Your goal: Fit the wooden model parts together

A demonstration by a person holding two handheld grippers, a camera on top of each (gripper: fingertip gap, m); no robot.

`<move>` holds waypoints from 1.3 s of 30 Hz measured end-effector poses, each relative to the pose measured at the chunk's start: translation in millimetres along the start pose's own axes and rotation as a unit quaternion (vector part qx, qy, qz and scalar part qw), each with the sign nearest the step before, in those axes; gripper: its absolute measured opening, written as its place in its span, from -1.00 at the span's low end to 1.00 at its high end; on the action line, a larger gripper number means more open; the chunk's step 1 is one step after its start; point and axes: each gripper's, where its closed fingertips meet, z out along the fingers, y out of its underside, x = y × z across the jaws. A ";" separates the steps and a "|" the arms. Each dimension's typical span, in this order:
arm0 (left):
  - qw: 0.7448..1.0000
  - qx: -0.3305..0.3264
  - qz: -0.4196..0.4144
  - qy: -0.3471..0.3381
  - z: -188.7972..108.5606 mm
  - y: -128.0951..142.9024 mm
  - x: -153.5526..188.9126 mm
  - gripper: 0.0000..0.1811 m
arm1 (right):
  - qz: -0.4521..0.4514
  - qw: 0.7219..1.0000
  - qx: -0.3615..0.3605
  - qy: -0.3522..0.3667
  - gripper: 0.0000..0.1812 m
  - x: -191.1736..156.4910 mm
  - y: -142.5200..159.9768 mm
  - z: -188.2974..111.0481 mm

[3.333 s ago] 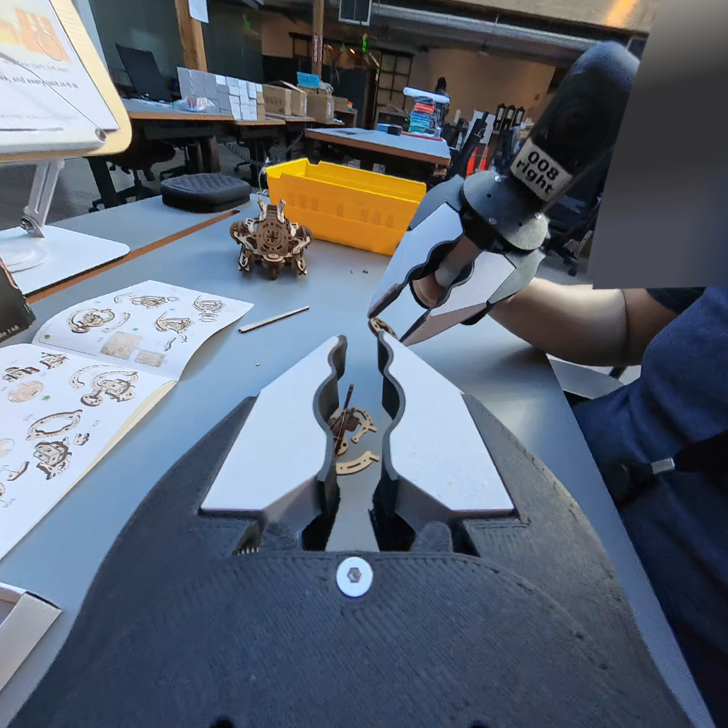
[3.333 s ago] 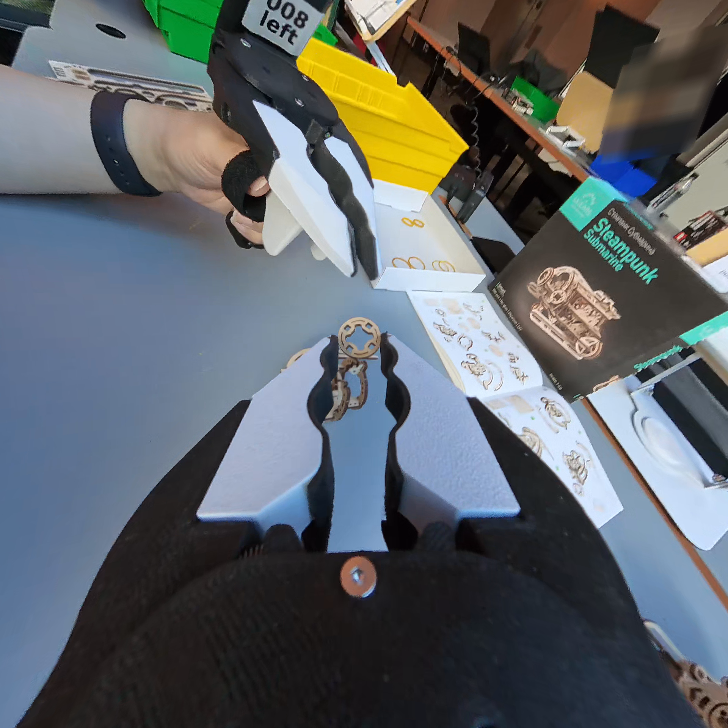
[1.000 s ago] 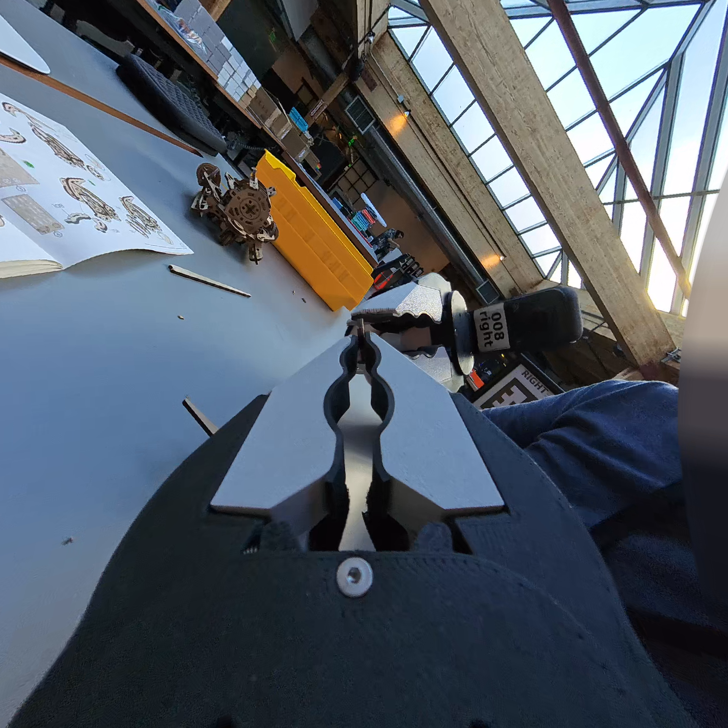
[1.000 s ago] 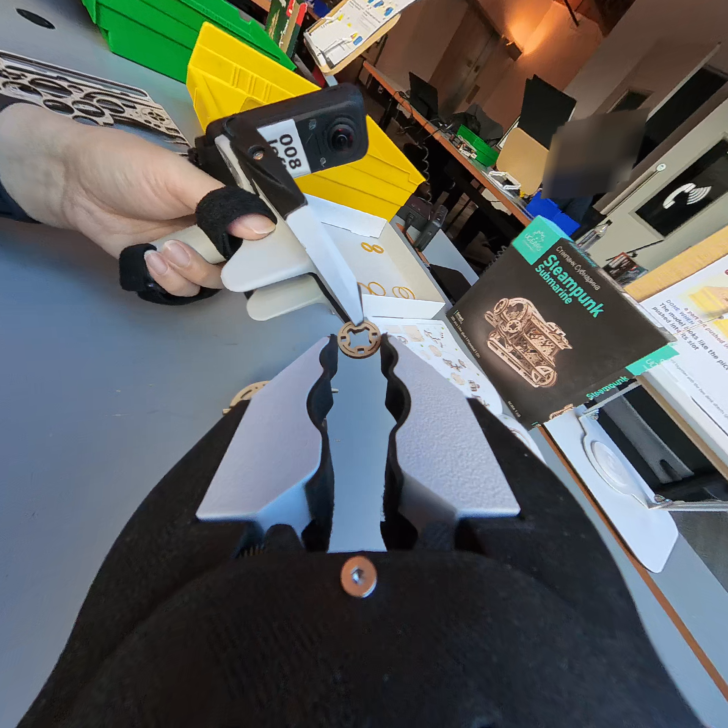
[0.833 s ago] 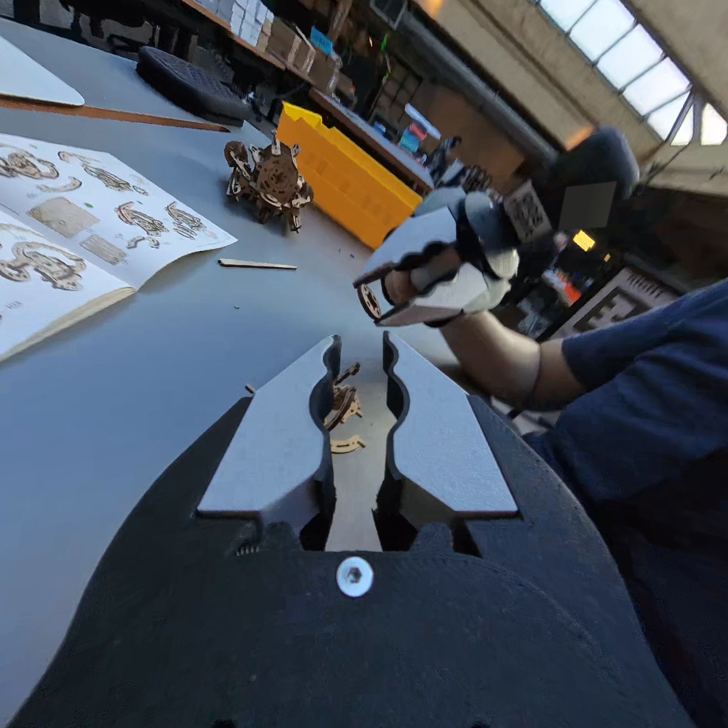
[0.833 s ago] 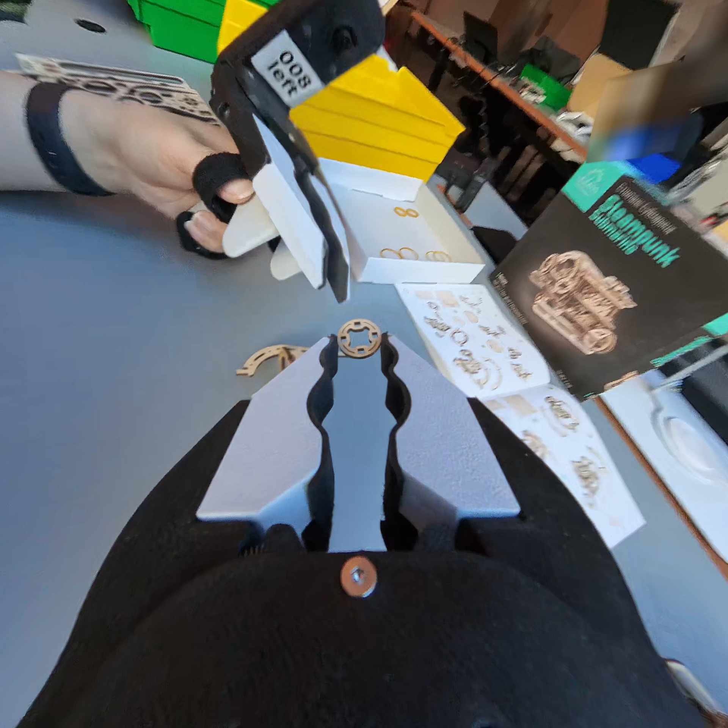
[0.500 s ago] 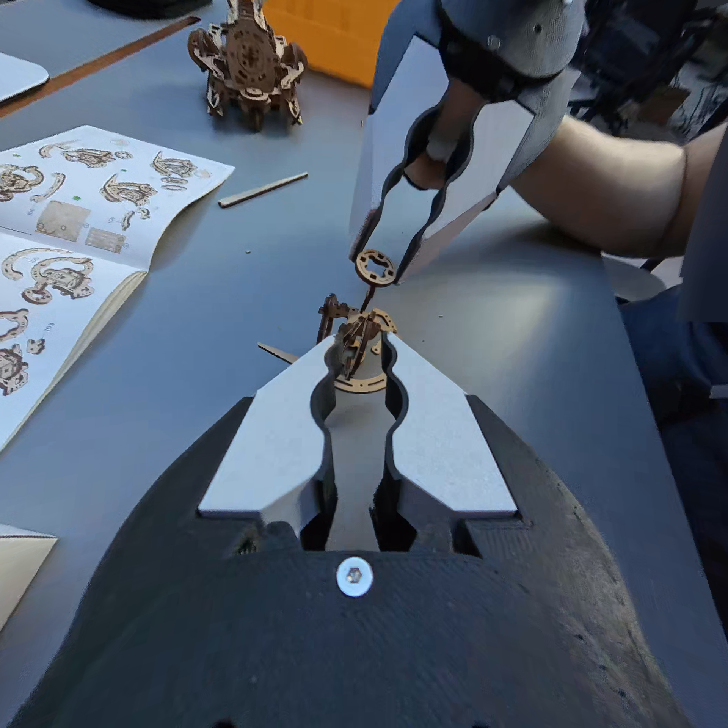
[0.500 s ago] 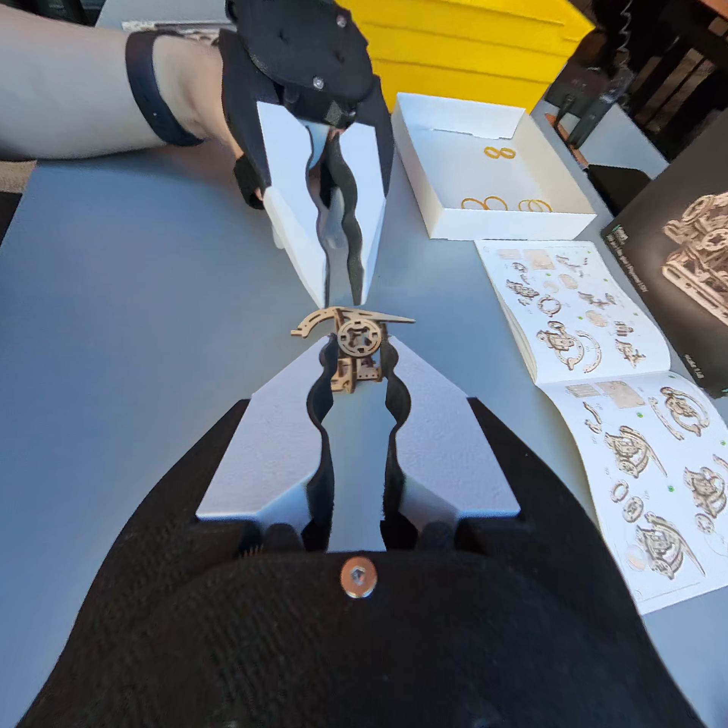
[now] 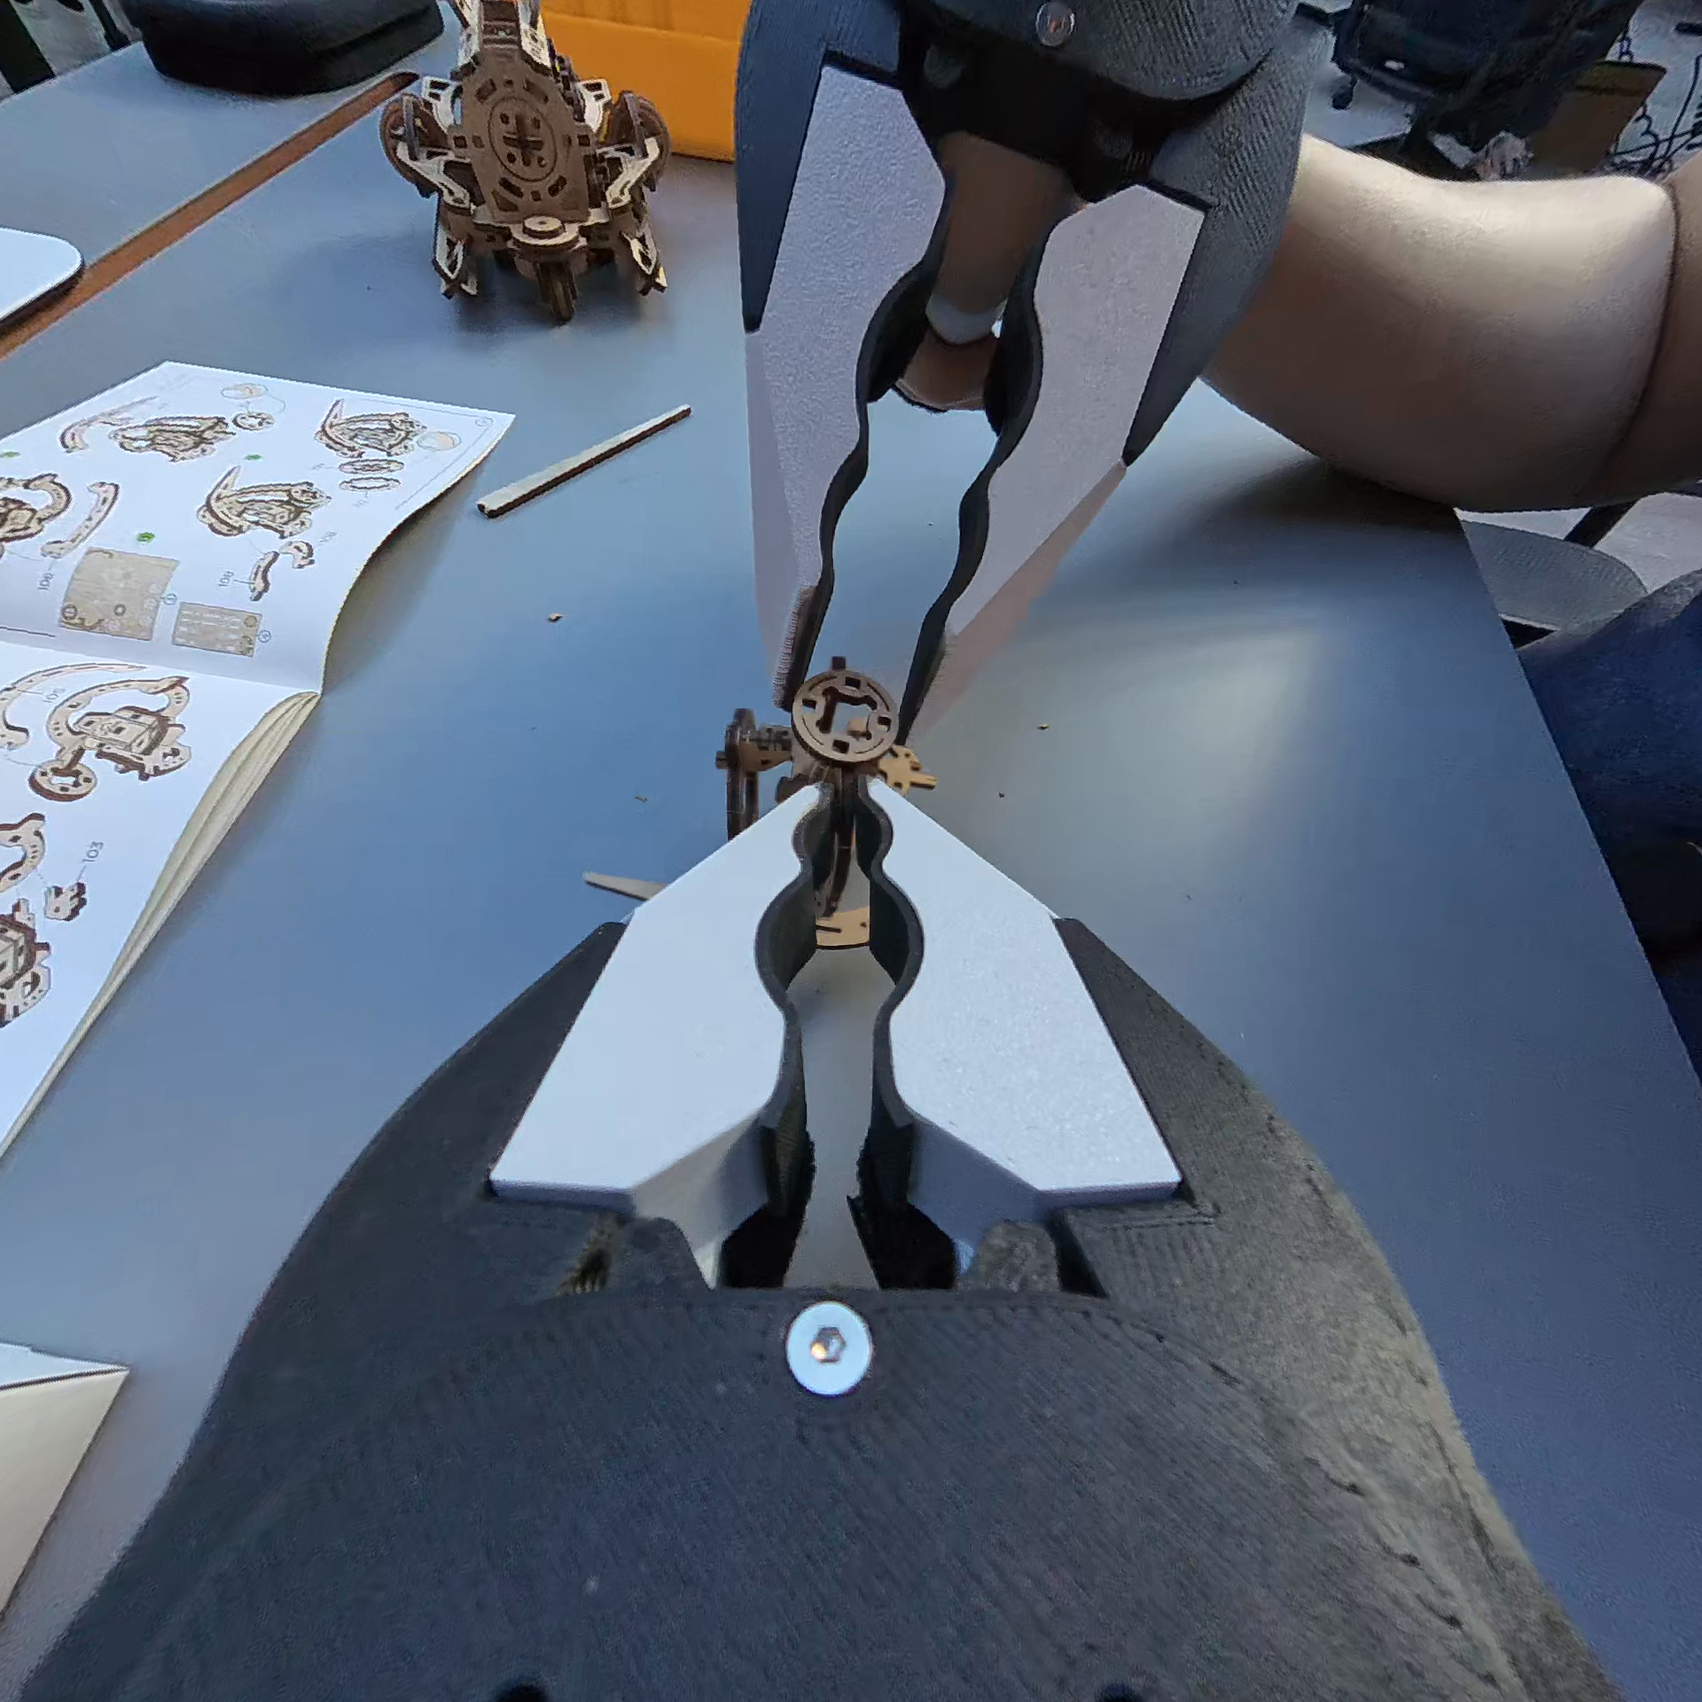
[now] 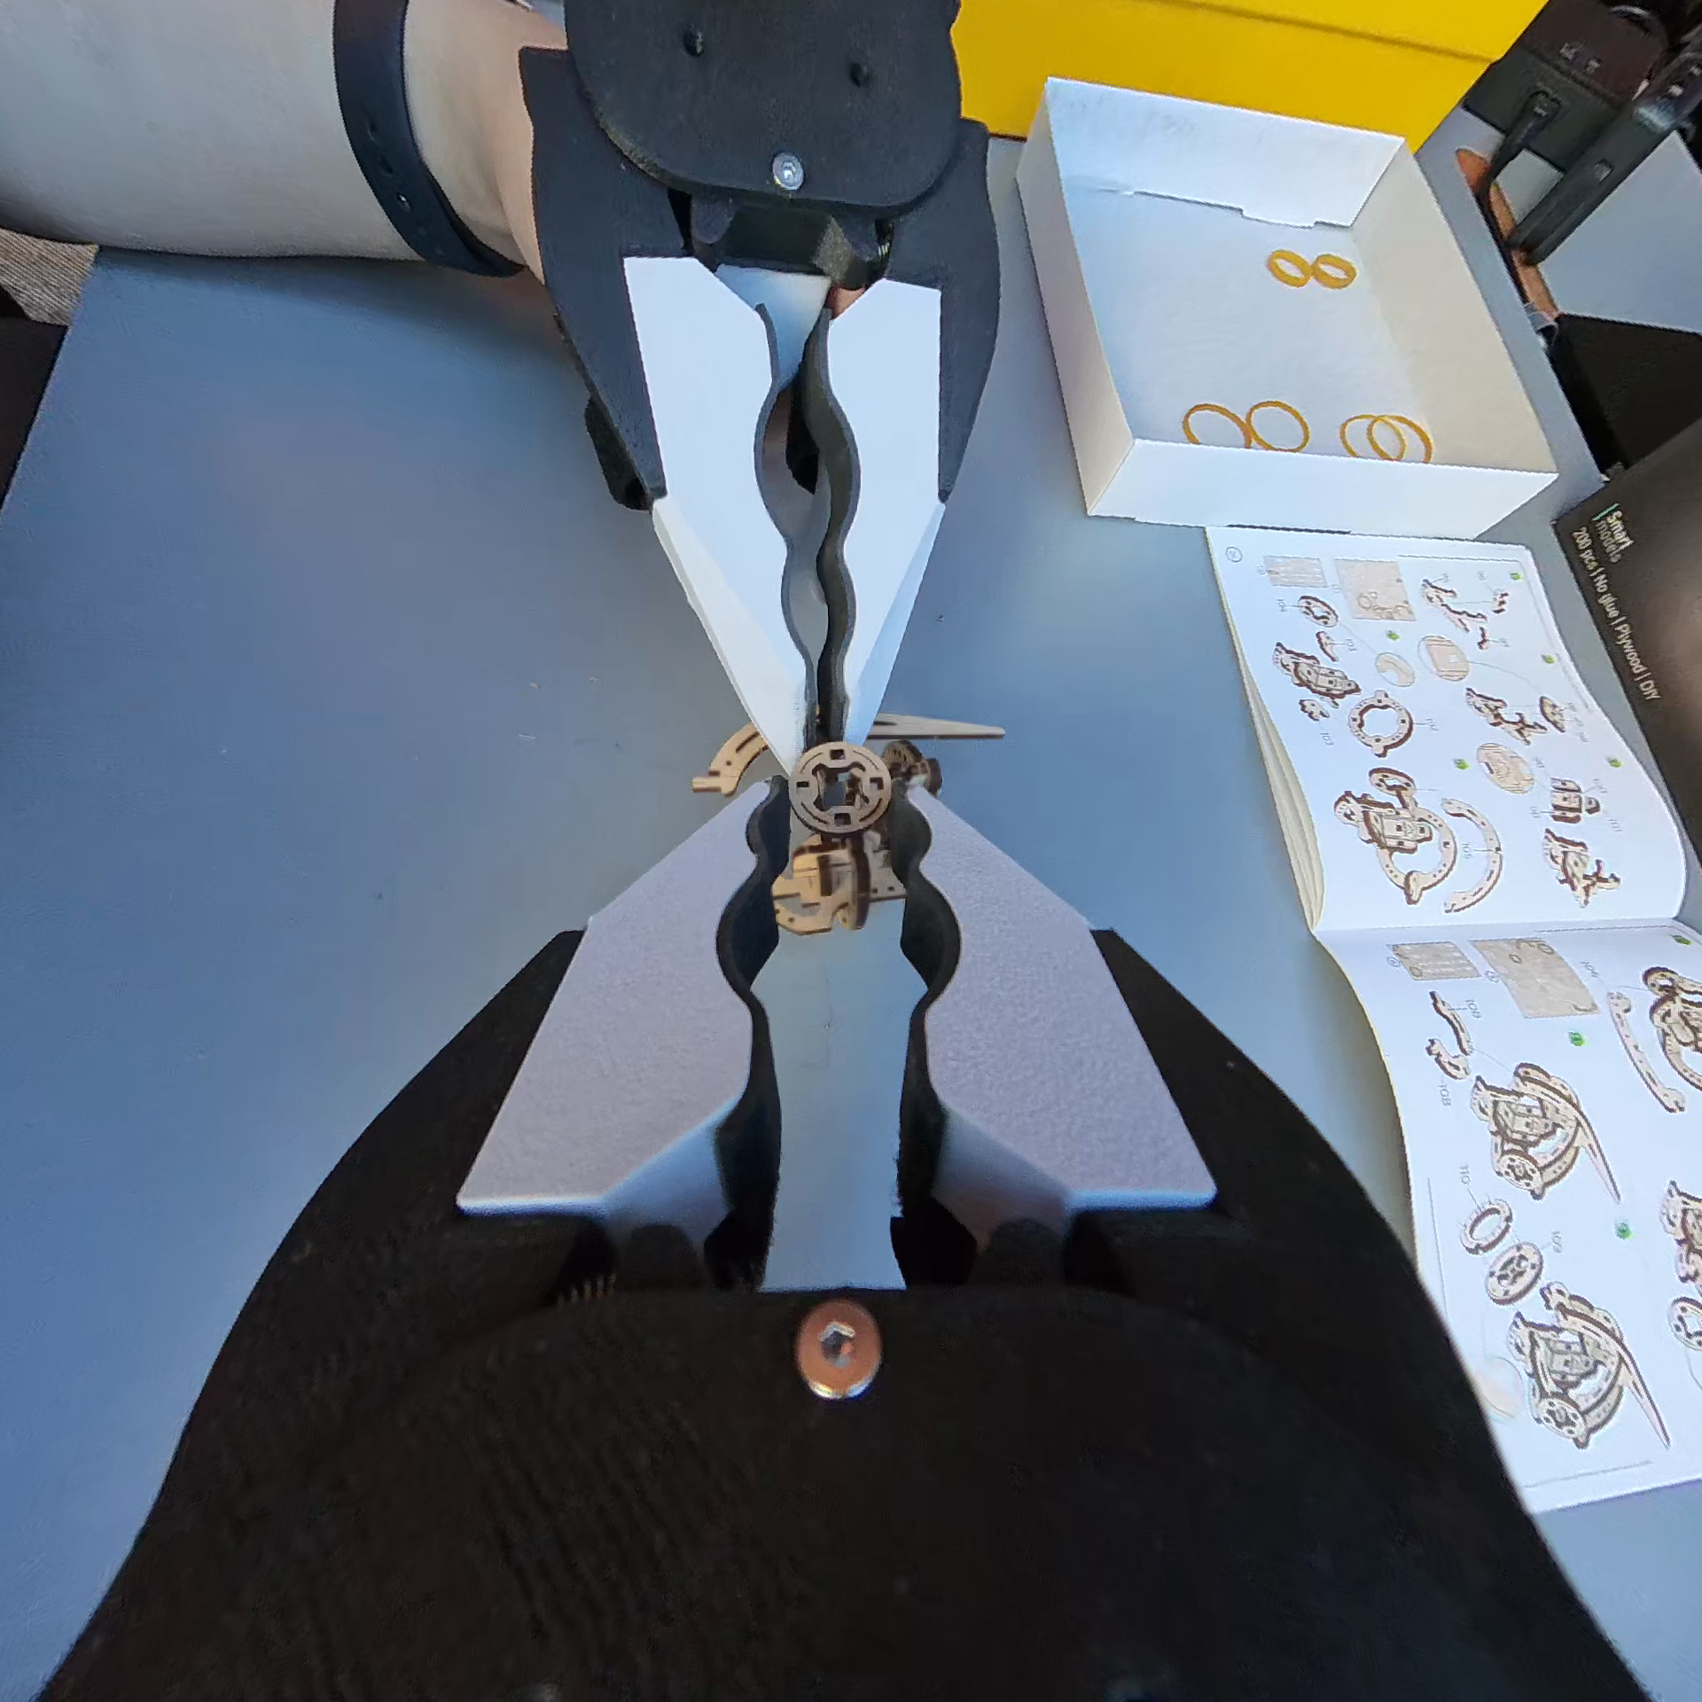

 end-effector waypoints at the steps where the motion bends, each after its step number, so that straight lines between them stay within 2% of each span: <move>1: 1.000 0.001 -0.004 0.002 -0.2 0.0 0.0 -0.99 | 0.001 1.000 0.003 -0.005 -0.77 -0.9 -0.2 -0.3; 16: 1.000 0.010 -0.001 0.005 -0.4 0.1 1.8 -0.99 | -0.023 0.997 -0.017 -0.071 -0.77 -3.1 1.1 -0.5; 33: 1.000 0.016 0.011 -0.003 -0.7 -1.6 2.6 -0.98 | -0.028 0.998 -0.029 -0.057 -0.77 -4.3 1.6 -0.6; 39: 0.996 0.039 0.069 -0.043 -13.4 -14.2 -0.9 -0.76 | -0.032 0.998 -0.029 -0.053 -0.77 -4.1 1.3 -0.3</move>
